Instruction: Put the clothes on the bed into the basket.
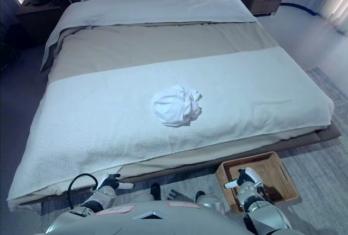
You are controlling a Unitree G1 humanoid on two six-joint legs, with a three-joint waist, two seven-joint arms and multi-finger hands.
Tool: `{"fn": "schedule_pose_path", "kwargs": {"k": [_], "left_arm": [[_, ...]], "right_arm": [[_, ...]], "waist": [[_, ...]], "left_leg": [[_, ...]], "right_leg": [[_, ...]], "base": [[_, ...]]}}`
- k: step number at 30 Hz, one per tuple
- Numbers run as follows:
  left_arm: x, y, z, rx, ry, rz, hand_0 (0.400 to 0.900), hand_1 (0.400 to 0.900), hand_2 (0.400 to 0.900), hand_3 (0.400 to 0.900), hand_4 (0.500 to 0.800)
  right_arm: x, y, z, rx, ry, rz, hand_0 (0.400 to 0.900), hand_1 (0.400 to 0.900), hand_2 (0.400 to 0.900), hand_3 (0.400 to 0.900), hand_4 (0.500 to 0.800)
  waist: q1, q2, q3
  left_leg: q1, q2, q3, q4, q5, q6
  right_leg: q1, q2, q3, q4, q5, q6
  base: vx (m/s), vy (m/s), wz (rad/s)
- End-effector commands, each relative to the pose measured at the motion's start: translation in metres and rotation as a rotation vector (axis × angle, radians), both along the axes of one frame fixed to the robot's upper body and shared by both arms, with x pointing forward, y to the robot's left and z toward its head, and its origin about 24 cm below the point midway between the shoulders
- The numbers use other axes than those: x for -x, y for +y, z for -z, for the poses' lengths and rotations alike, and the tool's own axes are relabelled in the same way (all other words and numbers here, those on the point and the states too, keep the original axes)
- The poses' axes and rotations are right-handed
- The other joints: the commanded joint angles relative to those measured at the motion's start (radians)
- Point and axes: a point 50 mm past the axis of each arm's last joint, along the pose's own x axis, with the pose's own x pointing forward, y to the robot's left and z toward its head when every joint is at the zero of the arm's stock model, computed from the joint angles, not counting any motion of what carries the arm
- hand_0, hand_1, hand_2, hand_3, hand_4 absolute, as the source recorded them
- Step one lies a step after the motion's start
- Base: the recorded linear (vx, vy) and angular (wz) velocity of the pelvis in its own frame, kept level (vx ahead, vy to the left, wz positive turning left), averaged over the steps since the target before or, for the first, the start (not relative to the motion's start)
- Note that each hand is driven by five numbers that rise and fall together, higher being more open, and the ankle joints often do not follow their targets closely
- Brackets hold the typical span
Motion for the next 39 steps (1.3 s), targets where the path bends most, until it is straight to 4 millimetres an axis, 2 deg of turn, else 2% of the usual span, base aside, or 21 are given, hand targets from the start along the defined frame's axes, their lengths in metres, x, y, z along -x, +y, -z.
{"fn": "schedule_pose_path", "kwargs": {"k": [1, 4, 7, 9, 12, 13, 14, 17, 20, 21, 23, 24, 26, 34, 39], "left_arm": [[-0.029, 0.015, -0.011, -0.072, -0.060, 0.045, 0.900, 0.900, 0.900, 0.900, 0.800], [-0.030, 0.015, -0.011, -0.071, -0.065, 0.045, 0.900, 0.900, 0.900, 0.900, 0.800], [-0.029, 0.015, -0.011, -0.073, -0.058, 0.050, 0.900, 0.900, 0.900, 0.900, 0.800], [-0.032, 0.015, -0.012, -0.078, -0.071, 0.059, 0.900, 0.900, 0.900, 0.900, 0.800], [-0.041, 0.016, -0.016, -0.089, -0.117, 0.055, 0.900, 0.900, 0.900, 0.900, 0.800], [-0.041, 0.016, -0.016, -0.089, -0.117, 0.054, 0.900, 0.900, 0.900, 0.900, 0.800], [-0.047, 0.017, -0.019, -0.100, -0.150, 0.050, 0.900, 0.900, 0.900, 0.900, 0.800], [-0.054, 0.018, -0.023, -0.113, -0.187, 0.035, 0.900, 0.900, 0.900, 0.900, 0.800], [-0.057, 0.019, -0.025, -0.122, -0.211, 0.018, 0.900, 0.900, 0.900, 0.900, 0.800], [-0.057, 0.022, -0.026, -0.129, -0.217, 0.006, 0.900, 0.900, 0.900, 0.900, 0.800], [-0.059, 0.022, -0.028, -0.133, -0.235, 0.004, 0.900, 0.900, 0.900, 0.900, 0.800], [-0.060, 0.025, -0.029, -0.140, -0.242, -0.007, 0.900, 0.900, 0.900, 0.900, 0.800], [-0.061, 0.029, -0.031, -0.152, -0.253, -0.028, 0.900, 0.900, 0.900, 0.900, 0.800], [-0.063, 0.034, -0.034, -0.173, -0.274, -0.066, 0.900, 0.900, 0.900, 0.900, 0.800], [-0.064, 0.043, -0.036, -0.202, -0.272, -0.102, 0.900, 0.900, 0.900, 0.900, 0.800]], "right_arm": [[-0.031, -0.004, -0.010, 0.063, -0.071, -0.047, 0.900, 0.900, 0.900, 0.900, 0.800], [-0.031, -0.005, -0.010, 0.065, -0.073, -0.050, 0.900, 0.900, 0.900, 0.900, 0.800], [-0.044, 0.002, -0.014, 0.080, -0.092, -0.160, 0.900, 0.900, 0.900, 0.900, 0.800], [-0.058, 0.006, -0.018, 0.089, -0.130, -0.223, 0.900, 0.900, 0.900, 0.900, 0.800], [-0.096, 0.019, -0.035, 0.094, -0.259, -0.344, 0.900, 0.900, 0.900, 0.900, 0.800], [-0.096, 0.019, -0.035, 0.094, -0.259, -0.344, 0.900, 0.900, 0.900, 0.900, 0.800], [-0.131, 0.036, -0.056, 0.088, -0.387, -0.454, 0.900, 0.900, 0.900, 0.900, 0.800], [-0.167, 0.063, -0.083, 0.068, -0.521, -0.572, 0.900, 0.900, 0.900, 0.900, 0.800], [-0.191, 0.083, -0.104, 0.066, -0.604, -0.646, 0.900, 0.900, 0.900, 0.900, 0.800], [-0.205, 0.096, -0.119, 0.063, -0.661, -0.696, 0.900, 0.900, 0.900, 0.900, 0.800], [-0.217, 0.106, -0.135, 0.056, -0.727, -0.715, 0.900, 0.900, 0.900, 0.900, 0.800], [-0.226, 0.116, -0.149, 0.058, -0.779, -0.749, 0.900, 0.900, 0.900, 0.900, 0.800], [-0.237, 0.125, -0.166, 0.061, -0.843, -0.767, 0.900, 0.900, 0.900, 0.900, 0.800], [-0.255, 0.141, -0.197, 0.069, -0.960, -0.758, 0.900, 0.900, 0.900, 0.900, 0.800], [-0.270, 0.135, -0.218, 0.149, -1.009, -0.736, 0.900, 0.900, 0.900, 0.900, 0.800]], "waist": [[0.007, -0.017, 0.021], [0.008, -0.018, 0.023], [0.011, -0.019, 0.025], [0.015, -0.019, 0.027], [0.020, -0.019, 0.035], [0.020, -0.019, 0.035], [0.026, -0.018, 0.043], [0.035, -0.019, 0.058], [0.052, -0.021, 0.072], [0.062, -0.023, 0.077], [0.076, -0.029, 0.088], [0.088, -0.034, 0.095], [0.111, -0.041, 0.106], [0.187, -0.054, 0.130], [0.229, -0.044, 0.158]], "left_leg": [[0.060, -0.032, 0.027, 0.005, -0.104, 0.015], [0.060, -0.032, 0.027, 0.005, -0.104, 0.015], [0.058, -0.032, 0.025, 0.005, -0.103, 0.015], [0.057, -0.033, 0.021, 0.005, -0.102, 0.015], [0.054, -0.033, 0.020, 0.005, -0.100, 0.015], [0.054, -0.033, 0.020, 0.005, -0.100, 0.015], [0.049, -0.034, 0.020, 0.005, -0.097, 0.015], [0.036, -0.036, 0.020, 0.005, -0.092, 0.015], [0.014, -0.040, 0.013, 0.005, -0.083, 0.015], [0.003, -0.042, 0.009, 0.005, -0.078, 0.015], [-0.018, -0.045, -0.002, 0.005, -0.070, 0.014], [-0.035, -0.046, -0.011, 0.005, -0.064, 0.014], [-0.064, -0.051, -0.034, 0.005, -0.051, 0.010], [-0.150, -0.083, -0.138, 0.005, -0.017, 0.001], [-0.218, -0.103, -0.179, 0.005, 0.005, -0.002]], "right_leg": [[0.003, -0.015, -0.014, 0.004, -0.033, 0.037], [0.004, -0.015, -0.015, 0.004, -0.034, 0.037], [0.005, -0.016, -0.018, 0.004, -0.034, 0.036], [0.005, -0.016, -0.019, 0.004, -0.034, 0.036], [0.002, -0.017, -0.019, 0.004, -0.032, 0.037], [0.002, -0.017, -0.019, 0.004, -0.032, 0.037], [-0.004, -0.017, -0.018, 0.004, -0.030, 0.038], [-0.014, -0.019, -0.019, 0.004, -0.026, 0.039], [-0.028, -0.023, -0.027, 0.004, -0.020, 0.039], [-0.035, -0.023, -0.033, 0.004, -0.019, 0.040], [-0.046, -0.025, -0.044, 0.004, -0.016, 0.039], [-0.053, -0.026, -0.053, 0.004, -0.015, 0.038], [-0.064, -0.028, -0.077, 0.004, -0.013, 0.038], [-0.077, -0.040, -0.181, 0.004, -0.025, 0.041], [-0.116, -0.051, -0.225, 0.004, -0.024, 0.047]], "base": [[0.00, 0.000, 0.00], [0.00, 0.000, 0.01], [0.00, 0.002, 0.05], [0.01, 0.003, 0.07], [0.00, 0.001, 0.01], [0.00, 0.000, 0.00], [0.00, 0.000, 0.00], [-0.01, 0.023, 0.06], [-0.01, 0.029, 0.12], [-0.02, 0.026, 0.21], [-0.02, 0.014, 0.30], [-0.02, 0.002, 0.41], [-0.01, -0.003, 0.58], [0.04, 0.005, 0.57], [0.04, 0.027, 0.34]]}}
